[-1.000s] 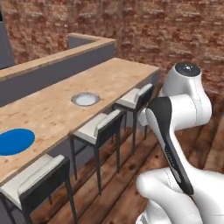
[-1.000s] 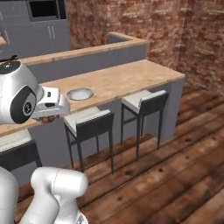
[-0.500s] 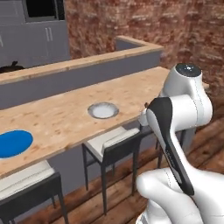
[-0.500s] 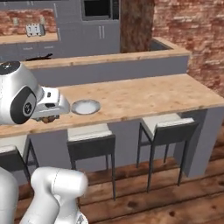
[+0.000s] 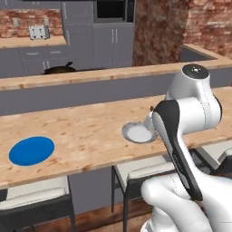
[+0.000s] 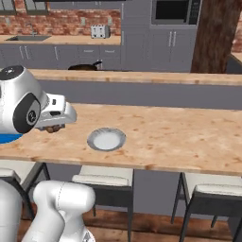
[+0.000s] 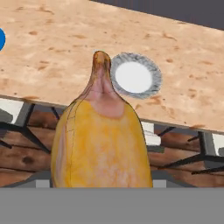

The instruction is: Take the chicken drumsticks from the pan and place one on each plate on the dining counter.

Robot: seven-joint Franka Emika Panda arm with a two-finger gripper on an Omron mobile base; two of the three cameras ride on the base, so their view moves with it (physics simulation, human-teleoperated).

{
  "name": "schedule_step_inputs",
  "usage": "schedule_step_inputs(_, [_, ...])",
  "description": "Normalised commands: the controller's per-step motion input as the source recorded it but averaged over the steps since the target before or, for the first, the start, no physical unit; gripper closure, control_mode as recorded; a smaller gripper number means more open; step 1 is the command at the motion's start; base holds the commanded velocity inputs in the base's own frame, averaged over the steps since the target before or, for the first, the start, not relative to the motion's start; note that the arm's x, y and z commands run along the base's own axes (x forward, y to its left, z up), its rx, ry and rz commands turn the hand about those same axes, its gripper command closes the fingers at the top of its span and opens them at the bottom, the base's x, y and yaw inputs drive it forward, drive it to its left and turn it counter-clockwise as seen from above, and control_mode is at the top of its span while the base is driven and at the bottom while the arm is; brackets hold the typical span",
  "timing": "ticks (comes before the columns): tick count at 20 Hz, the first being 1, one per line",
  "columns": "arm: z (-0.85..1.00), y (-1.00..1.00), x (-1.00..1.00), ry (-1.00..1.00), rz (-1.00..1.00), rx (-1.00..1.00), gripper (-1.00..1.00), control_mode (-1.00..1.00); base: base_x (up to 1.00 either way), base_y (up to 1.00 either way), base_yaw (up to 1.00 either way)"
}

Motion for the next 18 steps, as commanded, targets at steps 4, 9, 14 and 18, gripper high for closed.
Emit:
schedule_step_inputs(4, [-0.28,-0.26,0.49,-0.01,0.35,0.01,1.0,-1.0,0.17,-0.04,0.14])
schedule_step_inputs(9, [-0.57,-0.42,0.54,-0.03,0.17,0.01,1.0,-1.0,0.0,0.0,0.0])
schedule_step_inputs(14, [-0.66,-0.29,0.54,0.0,0.07,0.0,1.0,-1.0,0.0,0.0,0.0])
schedule_step_inputs(18, [-0.65,-0.35,0.6,0.0,0.04,0.0,1.0,-1.0,0.0,0.0,0.0])
